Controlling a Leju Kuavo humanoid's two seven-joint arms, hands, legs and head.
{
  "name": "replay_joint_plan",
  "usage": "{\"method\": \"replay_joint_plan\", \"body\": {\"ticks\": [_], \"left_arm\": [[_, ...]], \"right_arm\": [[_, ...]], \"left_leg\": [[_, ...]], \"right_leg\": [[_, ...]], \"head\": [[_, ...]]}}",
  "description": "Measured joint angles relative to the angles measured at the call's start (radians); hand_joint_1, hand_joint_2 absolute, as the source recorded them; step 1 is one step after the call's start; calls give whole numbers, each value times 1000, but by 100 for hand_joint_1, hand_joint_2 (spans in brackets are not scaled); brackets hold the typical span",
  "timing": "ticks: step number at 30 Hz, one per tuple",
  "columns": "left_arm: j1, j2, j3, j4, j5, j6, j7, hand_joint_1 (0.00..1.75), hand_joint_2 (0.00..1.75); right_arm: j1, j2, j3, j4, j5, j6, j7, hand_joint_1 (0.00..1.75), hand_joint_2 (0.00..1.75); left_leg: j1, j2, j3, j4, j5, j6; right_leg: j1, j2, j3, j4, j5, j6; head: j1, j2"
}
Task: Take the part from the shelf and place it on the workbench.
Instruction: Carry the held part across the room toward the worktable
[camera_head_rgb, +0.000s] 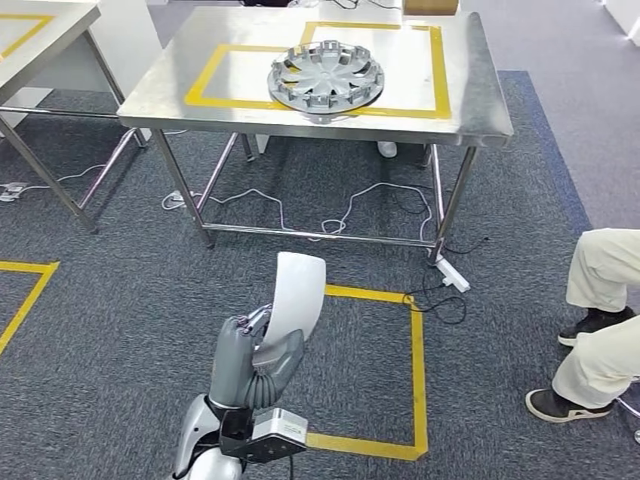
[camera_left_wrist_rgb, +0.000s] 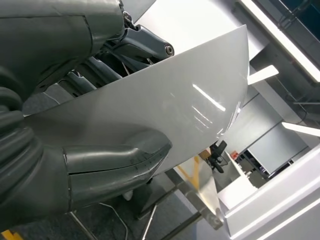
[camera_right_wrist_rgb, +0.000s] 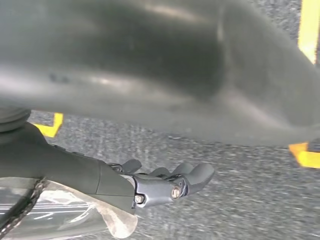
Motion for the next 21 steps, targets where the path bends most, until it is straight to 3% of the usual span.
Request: {"method": "replay_joint_plan", "body": {"ticks": [3,5,7,8,9,11,12,13,15,16,17,19,20,21], "left_arm": [[11,7,5,-10,-1,5,-1,175,175],[23,11,8,-19,2,7,-1,175,175],[32,14,11,-31,12,9,-1,175,175],[36,16,13,-36,20,11,-3,175,175],[41,18,15,-41,26,12,-5,175,175],[53,21,22,-48,35,14,-10,175,175],[58,22,25,-50,38,15,-12,175,175],[61,22,27,-52,40,16,-14,175,175],[69,23,31,-52,42,18,-15,175,175],[73,24,33,-54,42,19,-16,175,175],[76,24,34,-56,43,20,-16,175,175],[76,24,35,-64,43,21,-17,175,175],[74,23,35,-68,43,21,-17,175,175],[72,23,35,-70,43,21,-18,175,175]], "right_arm": [[-3,0,0,0,6,-3,0,0,0],[-8,0,0,-1,8,-7,-3,0,0],[-13,0,0,-2,11,-12,-12,0,0],[-14,0,0,-2,11,-14,-16,0,0],[-12,-1,0,-2,12,-15,-19,0,0],[-6,-3,-1,-2,11,-18,-21,0,0],[-2,-4,-2,-2,11,-19,-22,0,0],[1,-6,-3,-2,11,-19,-23,0,0],[9,-7,-6,-1,11,-19,-21,0,0],[11,-7,-7,0,11,-20,-19,0,0],[12,-8,-8,0,10,-20,-18,0,0],[7,-8,-9,-1,9,-21,-18,0,0],[4,-8,-10,-1,8,-21,-18,0,0],[1,-8,-11,-1,7,-21,-18,0,0]], "left_leg": [[-7,1,43,-56,-41,19],[0,-5,74,-77,-56,28],[6,-6,112,-93,-74,35],[8,-6,130,-98,-86,37],[10,-8,152,-103,-101,37],[15,-13,203,-113,-136,33],[17,-16,231,-116,-155,30],[19,-18,258,-118,-176,26],[20,-21,308,-120,-224,16],[19,-22,329,-124,-245,9],[18,-22,349,-129,-258,2],[17,-21,352,-94,-238,-10],[16,-19,326,-38,-208,-16],[16,-16,279,40,-184,-20]], "right_leg": [[1,-11,27,-3,-6,20],[1,-9,9,58,18,30],[0,-1,-80,181,31,35],[-1,2,-134,238,15,38],[-1,3,-185,278,-21,41],[-2,3,-254,282,-104,49],[-2,3,-274,253,-116,52],[-2,2,-285,206,-80,54],[-1,-3,-294,113,93,45],[0,-4,-290,91,161,36],[1,-4,-282,86,192,25],[0,0,-255,91,164,10],[-2,2,-238,83,151,4],[-5,3,-216,73,139,-1]], "head": [[0,0],[2,0],[6,0],[8,0],[9,0],[9,0],[10,0],[10,0],[14,0],[15,0],[17,0],[16,0],[15,0],[12,0]]}}
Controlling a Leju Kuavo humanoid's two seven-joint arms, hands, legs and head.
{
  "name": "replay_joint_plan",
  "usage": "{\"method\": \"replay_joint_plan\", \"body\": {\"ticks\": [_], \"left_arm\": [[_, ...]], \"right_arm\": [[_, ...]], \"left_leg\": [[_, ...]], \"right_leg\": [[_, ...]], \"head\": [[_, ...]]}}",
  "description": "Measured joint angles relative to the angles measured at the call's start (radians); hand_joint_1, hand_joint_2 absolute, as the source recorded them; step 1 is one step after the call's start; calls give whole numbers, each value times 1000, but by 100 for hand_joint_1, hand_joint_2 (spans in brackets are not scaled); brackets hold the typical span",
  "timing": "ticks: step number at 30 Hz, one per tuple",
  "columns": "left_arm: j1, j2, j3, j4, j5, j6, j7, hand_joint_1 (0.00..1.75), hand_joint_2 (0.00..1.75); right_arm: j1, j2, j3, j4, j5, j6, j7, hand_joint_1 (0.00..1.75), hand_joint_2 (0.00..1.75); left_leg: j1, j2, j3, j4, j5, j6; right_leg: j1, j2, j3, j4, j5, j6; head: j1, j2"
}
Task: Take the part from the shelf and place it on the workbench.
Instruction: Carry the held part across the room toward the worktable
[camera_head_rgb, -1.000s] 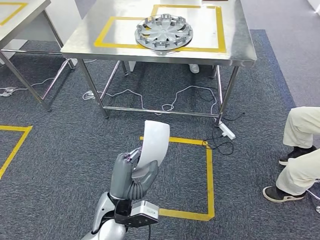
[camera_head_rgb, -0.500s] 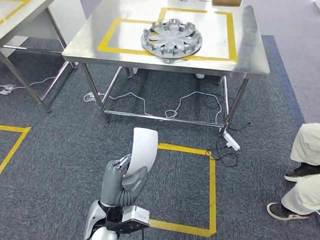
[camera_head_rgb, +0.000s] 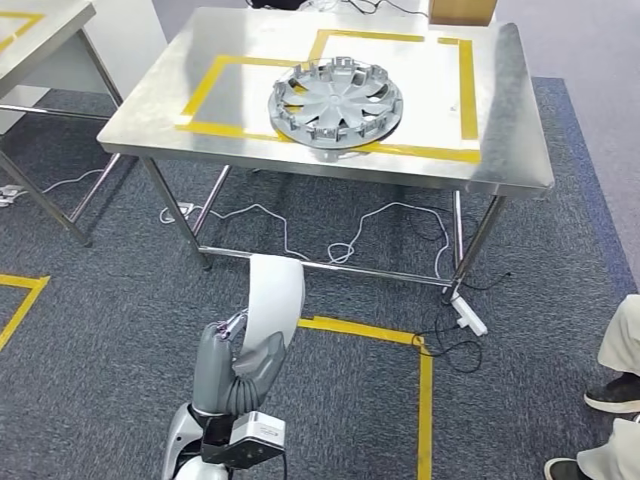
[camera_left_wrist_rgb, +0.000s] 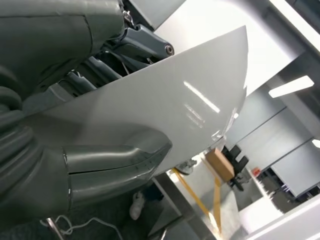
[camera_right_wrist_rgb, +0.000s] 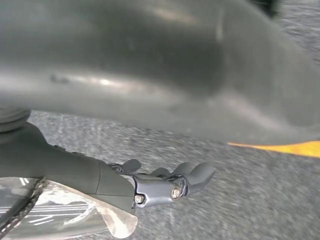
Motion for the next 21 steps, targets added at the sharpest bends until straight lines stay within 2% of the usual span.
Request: {"method": "replay_joint_plan", "body": {"ticks": [1,2,3,5,6,7,8,9,10,11,12,13,14,15,16,17,19,20,21], "left_arm": [[0,0,0,-1,1,0,0,175,175],[1,1,0,-1,1,0,0,175,175],[1,1,0,-1,2,0,0,175,175],[2,2,0,-1,3,-1,0,175,175],[2,3,0,-1,3,-1,0,175,175],[2,3,0,0,3,-1,0,175,175],[1,3,0,0,3,-2,0,175,175],[1,4,0,2,3,-2,-1,175,175],[1,4,-1,3,3,-3,-1,175,175],[0,3,-1,4,3,-3,-2,175,175],[-2,1,-2,4,3,-4,-2,175,175],[-4,-3,-3,4,2,-4,-3,175,175],[-7,-6,-4,4,2,-4,-4,175,175],[-10,-9,-4,4,2,-4,-5,175,175],[-12,-10,-5,4,2,-5,-6,175,175],[-13,-11,-5,4,2,-5,-6,175,175],[-14,-12,-6,4,2,-5,-7,175,175],[-13,-12,-6,4,2,-5,-7,175,175],[-13,-12,-6,4,2,-5,-7,175,175]], "right_arm": [[-2,0,-1,0,0,0,0,0,0],[-2,0,-2,0,-1,0,0,0,0],[-1,0,-3,0,-1,0,0,0,0],[2,0,-4,0,-2,1,1,0,0],[3,0,-6,0,-2,2,1,0,0],[3,0,-7,0,-2,3,2,0,0],[4,0,-9,0,-2,4,2,0,0],[5,0,-11,1,-2,4,2,0,0],[4,0,-13,1,-2,4,2,0,0],[4,0,-14,1,-2,4,2,0,0],[1,0,-15,0,-2,4,2,0,0],[-2,0,-15,0,-1,4,2,0,0],[-5,0,-15,-1,-1,3,2,0,0],[-9,0,-15,-1,-1,3,2,0,0],[-13,0,-15,-1,-1,3,2,0,0],[-15,0,-15,-1,-1,3,2,0,0],[-14,0,-16,-1,-1,3,2,0,0],[-12,0,-17,-1,-1,3,2,0,0],[-9,0,-17,-1,-1,3,2,0,0]], "left_leg": [[1,3,-52,73,6,-5],[2,5,-104,128,-15,-9],[3,6,-150,156,-59,-11],[4,7,-216,151,-156,-11],[4,7,-241,126,-175,-9],[3,7,-260,86,-149,-6],[3,9,-275,34,-67,0],[1,11,-290,-12,31,5],[-2,13,-297,-50,114,10],[-4,13,-299,-74,167,14],[-6,11,-294,-83,172,19],[-5,8,-280,-91,165,25],[-3,6,-266,-95,161,31],[-2,5,-253,-97,155,38],[-1,5,-241,-98,149,44],[-2,6,-232,-99,140,48],[-3,4,-212,-99,119,53],[-3,3,-199,-99,108,53],[-3,1,-183,-99,96,53]], "right_leg": [[-2,1,24,-12,-12,-3],[-3,2,52,-24,-26,-6],[-3,3,81,-36,-40,-7],[-4,9,141,-57,-70,-6],[-4,13,171,-65,-87,-4],[-4,15,201,-71,-105,-2],[-4,16,225,-77,-124,0],[-3,18,251,-80,-141,4],[-2,19,265,-87,-157,9],[-1,19,282,-91,-165,15],[0,19,298,-95,-169,23],[0,18,302,-96,-169,29],[0,15,305,-77,-164,35],[-1,14,285,-39,-162,38],[-1,13,246,23,-168,40],[0,12,197,95,-187,41],[1,12,98,201,-253,41],[2,12,67,213,-278,41],[2,12,50,195,-279,41]], "head": [[-2,0],[-4,0],[-5,0],[-5,0],[-5,0],[-5,0],[-4,0],[-3,0],[-3,0],[-4,0],[-5,0],[-6,0],[-6,0],[-4,0],[-3,0],[-2,0],[-2,0],[-1,0],[-2,0]]}}
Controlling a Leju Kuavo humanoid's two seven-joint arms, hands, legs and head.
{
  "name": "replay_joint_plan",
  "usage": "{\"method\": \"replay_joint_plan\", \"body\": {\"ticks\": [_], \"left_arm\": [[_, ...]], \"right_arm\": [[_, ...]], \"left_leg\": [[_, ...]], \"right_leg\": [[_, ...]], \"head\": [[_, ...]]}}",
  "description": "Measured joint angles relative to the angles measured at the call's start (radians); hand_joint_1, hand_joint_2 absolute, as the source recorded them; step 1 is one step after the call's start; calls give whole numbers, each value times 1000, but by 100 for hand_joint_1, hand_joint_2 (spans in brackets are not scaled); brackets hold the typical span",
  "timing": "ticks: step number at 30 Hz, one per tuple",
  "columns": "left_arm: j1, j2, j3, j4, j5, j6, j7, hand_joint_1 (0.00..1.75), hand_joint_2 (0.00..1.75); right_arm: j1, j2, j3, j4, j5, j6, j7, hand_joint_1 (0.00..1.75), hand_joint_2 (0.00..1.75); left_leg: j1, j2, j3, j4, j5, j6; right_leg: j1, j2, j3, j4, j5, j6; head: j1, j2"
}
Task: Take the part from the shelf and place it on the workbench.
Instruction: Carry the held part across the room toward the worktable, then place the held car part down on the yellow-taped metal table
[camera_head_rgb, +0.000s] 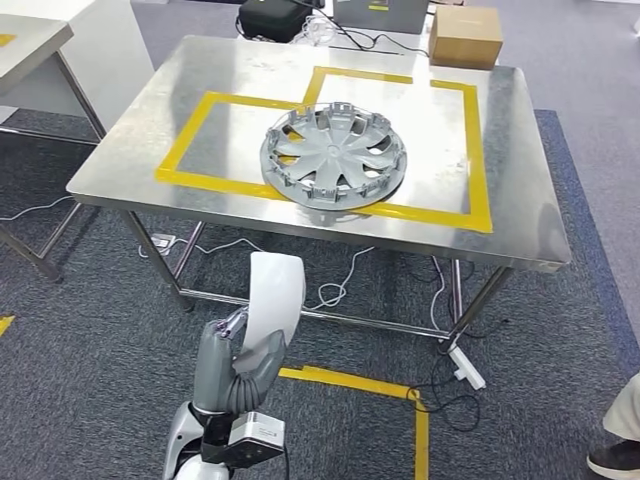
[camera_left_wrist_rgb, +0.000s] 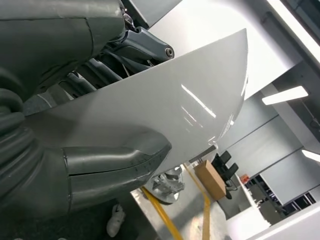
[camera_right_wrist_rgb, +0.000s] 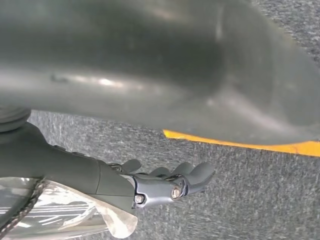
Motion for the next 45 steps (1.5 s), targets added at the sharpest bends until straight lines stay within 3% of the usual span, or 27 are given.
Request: {"method": "replay_joint_plan", "body": {"ticks": [1,3,5,7,9,11,13,15,16,19,20,22,24,26,28,29,30,31,34,35,36,39,41,43,45], "left_arm": [[0,0,0,0,0,0,0,175,175],[-1,0,0,0,0,0,0,175,175],[-2,-2,-1,1,0,0,-1,175,175],[-3,-4,-2,1,1,1,-2,175,175],[-5,-6,-3,1,0,1,-3,175,175],[-6,-7,-4,1,0,2,-4,175,175],[-5,-6,-4,2,0,2,-4,175,175],[-4,-5,-4,4,0,2,-4,175,175],[-5,-5,-4,4,0,3,-4,175,175],[-5,-1,-4,8,1,5,-8,175,175],[-5,0,-4,9,2,5,-9,175,175],[-9,-1,-4,11,4,5,-10,175,175],[-15,-3,-3,12,4,3,-11,175,175],[-22,-6,-4,14,5,-1,-11,175,175],[-29,-7,-4,18,6,-3,-11,175,175],[-31,-7,-4,21,6,-5,-11,175,175],[-31,-7,-4,23,6,-5,-11,175,175],[-32,-8,-4,25,6,-6,-11,175,175],[-34,-8,-3,31,6,-6,-11,175,175],[-36,-8,-3,32,6,-6,-11,175,175],[-37,-8,-3,33,5,-6,-11,175,175],[-39,-8,-2,34,-11,-3,-13,175,175],[-43,-6,-2,35,-27,1,-15,175,175],[-45,-3,-1,36,-37,4,-16,175,175],[-47,-1,3,38,-88,6,-19,175,175]], "right_arm": [[2,0,0,0,0,0,0,0,0],[5,0,-1,0,0,0,0,0,0],[5,0,-2,0,0,0,0,0,0],[4,0,-2,0,1,0,1,0,0],[5,1,-2,0,1,-1,1,0,0],[4,1,-2,0,2,-1,1,0,0],[5,1,-2,0,2,0,1,0,0],[8,1,-2,0,2,1,0,0,0],[9,1,-2,0,2,2,0,0,0],[10,1,-2,0,2,7,-1,0,0],[10,1,-2,0,2,8,-1,0,0],[5,1,-3,0,0,11,-2,0,0],[-2,0,-4,0,0,16,-2,0,0],[-7,0,-8,0,-1,21,-2,0,0],[-6,0,-11,0,-1,24,-2,0,0],[-4,0,-13,0,-1,25,-2,0,0],[-3,0,-15,0,-1,25,-1,0,0],[-1,0,-17,0,-1,25,-1,0,0],[3,0,-21,0,-1,25,-1,0,0],[3,-1,-22,0,-1,26,0,0,0],[4,-1,-23,0,0,28,0,0,0],[3,-1,-23,0,2,36,0,0,0],[2,-1,-23,0,5,40,1,0,0],[0,-1,-23,0,8,41,1,0,0],[1,-1,-24,0,15,46,0,0,0]], "left_leg": [[0,-1,17,0,-13,-1],[-2,-1,46,0,-38,-6],[-5,-3,67,-1,-58,-17],[-7,-4,80,7,-60,-30],[-6,0,67,51,-56,-40],[-2,5,8,145,-82,-51],[2,7,-70,240,-136,-59],[3,8,-113,252,-159,-59],[3,8,-117,218,-139,-57],[-3,10,-116,87,9,-43],[-7,12,-115,67,43,-36],[-11,12,-104,48,49,-22],[-8,10,-80,26,43,-11],[-4,11,-50,5,32,-1],[-5,9,-25,-1,13,5],[-6,8,-11,-1,1,7],[-7,6,4,-1,-11,7],[-9,5,22,-1,-24,7],[-13,5,66,-2,-63,1],[-13,4,73,-5,-73,-4],[-13,4,79,-6,-78,-10],[-14,4,77,26,-65,-27],[-11,5,25,120,-57,-39],[-3,7,-51,223,-103,-52],[6,7,-100,251,-159,-63]], "right_leg": [[1,0,-5,-45,28,-1],[4,-2,5,-157,141,-9],[8,-3,21,-212,202,-20],[7,-2,39,-220,204,-32],[2,-1,61,-230,211,-42],[-1,-1,81,-233,202,-45],[-1,-1,97,-233,184,-45],[-2,1,122,-233,161,-43],[-2,1,139,-233,149,-42],[-1,1,178,-237,112,-33],[-1,0,184,-243,104,-27],[-1,-1,194,-245,113,-11],[-1,-2,163,-185,147,1],[0,-2,79,-69,154,7],[1,-3,-8,15,101,9],[1,-3,-40,29,72,9],[2,-3,-59,19,61,7],[3,-3,-67,-14,74,4],[10,-4,-52,-170,223,-14],[13,-4,-45,-199,259,-21],[16,-4,-40,-209,272,-27],[11,-3,-9,-229,262,-42],[3,-3,21,-244,253,-49],[1,-2,47,-249,237,-51],[-2,0,75,-249,215,-50]], "head": [[0,0],[1,0],[1,0],[1,0],[-2,0],[-4,0],[-5,0],[-5,0],[-5,0],[-1,0],[0,0],[2,0],[4,0],[5,0],[6,0],[6,0],[6,0],[6,0],[5,0],[4,0],[4,0],[2,0],[-2,0],[-5,0],[-5,0]]}}
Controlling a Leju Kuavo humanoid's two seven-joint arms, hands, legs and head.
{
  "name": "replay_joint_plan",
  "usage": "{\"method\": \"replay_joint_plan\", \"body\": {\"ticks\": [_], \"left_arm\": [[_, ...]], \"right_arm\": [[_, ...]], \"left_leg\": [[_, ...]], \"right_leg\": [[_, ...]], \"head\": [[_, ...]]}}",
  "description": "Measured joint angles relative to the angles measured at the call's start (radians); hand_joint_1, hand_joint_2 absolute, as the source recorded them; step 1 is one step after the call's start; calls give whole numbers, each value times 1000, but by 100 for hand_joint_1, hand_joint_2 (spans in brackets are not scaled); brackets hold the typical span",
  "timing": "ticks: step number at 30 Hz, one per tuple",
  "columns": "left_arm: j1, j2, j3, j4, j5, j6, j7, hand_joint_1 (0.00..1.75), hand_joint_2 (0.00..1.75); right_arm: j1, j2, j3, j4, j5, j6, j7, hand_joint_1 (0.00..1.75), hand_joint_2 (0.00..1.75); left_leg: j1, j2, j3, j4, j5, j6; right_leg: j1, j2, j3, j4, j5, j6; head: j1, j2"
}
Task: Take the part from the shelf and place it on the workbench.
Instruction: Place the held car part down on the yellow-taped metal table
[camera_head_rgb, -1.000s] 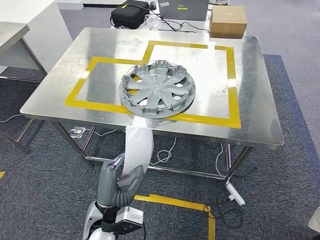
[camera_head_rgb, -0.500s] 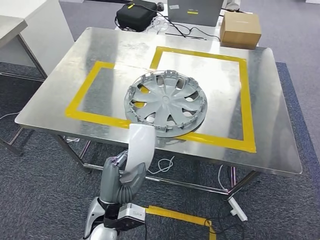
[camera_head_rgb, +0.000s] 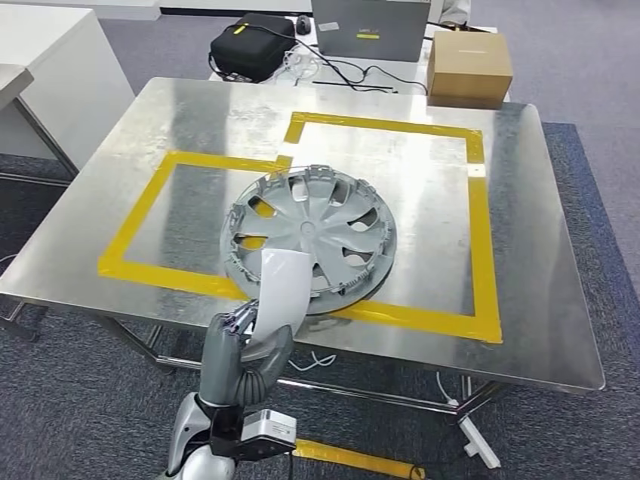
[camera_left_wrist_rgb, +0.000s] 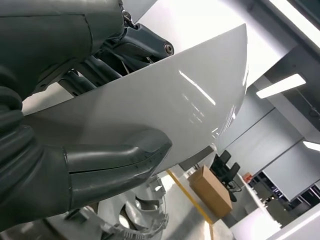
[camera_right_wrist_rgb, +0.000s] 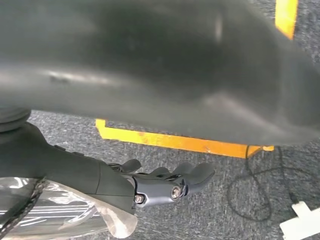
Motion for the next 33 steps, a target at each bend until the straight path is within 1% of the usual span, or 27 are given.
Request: {"method": "replay_joint_plan", "body": {"ticks": [1,2,3,4,5,6,9,10,11,12,13,14,15,16,17,18,19,20,21,24,26,27,29,30,31,32,33], "left_arm": [[-3,0,6,0,-60,1,-6,175,175],[-8,-1,17,0,-137,2,-18,175,175],[-14,-5,33,-3,-229,2,-35,175,175],[-24,-11,56,-7,-329,3,-57,175,175],[-38,-17,81,-10,-414,4,-83,175,175],[-56,-22,103,-14,-489,4,-107,175,175],[-160,-34,155,-13,-641,5,-137,175,175],[-206,-36,168,-10,-683,5,-139,175,175],[-249,-37,180,-6,-713,5,-140,175,175],[-284,-37,190,0,-731,5,-141,175,175],[-310,-36,199,5,-738,5,-141,175,175],[-329,-35,208,11,-745,5,-140,175,175],[-345,-33,216,17,-755,5,-136,175,175],[-364,-29,221,25,-770,5,-126,175,175],[-387,-23,225,38,-792,5,-106,175,175],[-415,-15,226,55,-813,5,-80,175,175],[-444,-5,226,77,-830,5,-52,175,175],[-473,6,225,102,-840,5,-25,175,175],[-503,20,221,134,-845,5,-1,175,175],[-599,72,190,265,-849,5,55,175,175],[-652,110,168,341,-845,5,76,175,175],[-674,126,159,373,-841,5,79,175,175],[-714,154,137,452,-826,5,83,175,175],[-732,164,126,500,-814,5,83,175,175],[-749,173,117,552,-798,4,83,175,175],[-768,182,109,605,-780,3,83,175,175],[-788,189,102,662,-760,-1,82,175,175]], "right_arm": [[0,0,0,0,7,5,0,0,0],[0,0,0,0,16,12,-1,0,0],[0,0,1,0,26,19,-2,0,0],[-2,-1,3,0,35,23,-2,0,0],[-6,0,4,0,41,24,0,0,0],[-11,1,5,0,47,20,4,0,0],[-44,20,12,0,65,-14,33,0,0],[-57,27,17,1,71,-21,40,0,0],[-69,31,21,1,76,-24,43,0,0],[-77,36,25,1,79,-24,45,0,0],[-82,39,28,1,81,-24,47,0,0],[-83,41,30,1,83,-23,49,0,0],[-83,43,33,1,86,-21,50,0,0],[-82,43,35,2,90,-18,51,0,0],[-82,43,38,2,95,-15,52,0,0],[-83,44,41,2,100,-12,52,0,0],[-86,44,44,2,105,-9,53,0,0],[-90,45,46,2,109,-7,53,0,0],[-93,45,48,2,114,-4,55,0,0],[-98,48,56,2,127,5,59,0,0],[-99,51,62,2,131,7,59,0,0],[-99,53,65,2,131,8,59,0,0],[-100,54,70,2,131,9,59,0,0],[-100,54,72,2,131,10,59,0,0],[-100,54,74,2,131,12,58,0,0],[-100,54,76,2,131,13,58,0,0],[-100,54,78,2,132,14,58,0,0]], "left_leg": [[3,0,-7,-22,4,-3],[5,1,-6,-66,38,-5],[7,2,-1,-124,101,-5],[6,3,2,-171,151,-5],[4,5,5,-203,190,-1],[2,5,4,-217,211,4],[1,3,9,-220,212,23],[2,2,12,-224,212,28],[4,3,16,-228,211,34],[4,4,18,-230,209,39],[2,5,21,-230,205,43],[1,5,23,-230,201,47],[0,4,26,-230,197,49],[-1,1,31,-230,192,49],[-1,-1,38,-230,187,48],[-1,-4,45,-230,181,46],[-2,-5,52,-231,176,42],[-3,-6,55,-230,173,37],[-4,-5,56,-231,172,32],[-3,-5,57,-238,173,16],[-3,-3,44,-206,150,4],[-2,-2,21,-157,126,-2],[1,-1,-47,-26,78,-11],[3,0,-74,21,69,-13],[4,0,-84,33,81,-14],[4,0,-77,6,111,-13],[5,1,-55,-53,155,-11]], "right_leg": [[-1,2,15,0,-12,2],[-3,3,31,0,-24,6],[-4,3,41,0,-35,11],[-4,4,53,1,-47,17],[-4,3,59,2,-57,24],[-4,2,59,3,-66,30],[-4,-2,61,1,-81,45],[-4,-3,53,18,-93,48],[-4,-3,33,57,-113,50],[-4,-3,-2,118,-139,51],[-4,-3,-49,191,-165,52],[-4,-3,-94,256,-182,52],[-4,-3,-128,296,-180,51],[-4,-3,-145,296,-153,50],[-4,-3,-142,256,-107,46],[-2,-3,-126,188,-52,41],[0,-4,-105,123,-9,36],[3,-5,-85,70,17,32],[6,-4,-73,40,27,28],[6,-2,-63,23,27,21],[-1,-1,-54,13,29,12],[-3,-1,-50,10,28,7],[-3,-1,-47,10,25,1],[-3,0,-45,10,24,0],[-3,2,-43,10,23,-1],[-3,4,-40,10,21,-1],[-3,6,-36,11,19,0]], "head": [[0,0],[0,0],[0,0],[1,0],[2,0],[3,0],[4,0],[5,0],[6,0],[7,0],[6,0],[6,0],[6,0],[6,0],[6,0],[6,0],[6,0],[6,0],[5,0],[4,0],[2,0],[0,0],[-1,0],[-1,0],[-1,0],[-2,0],[-2,0]]}}
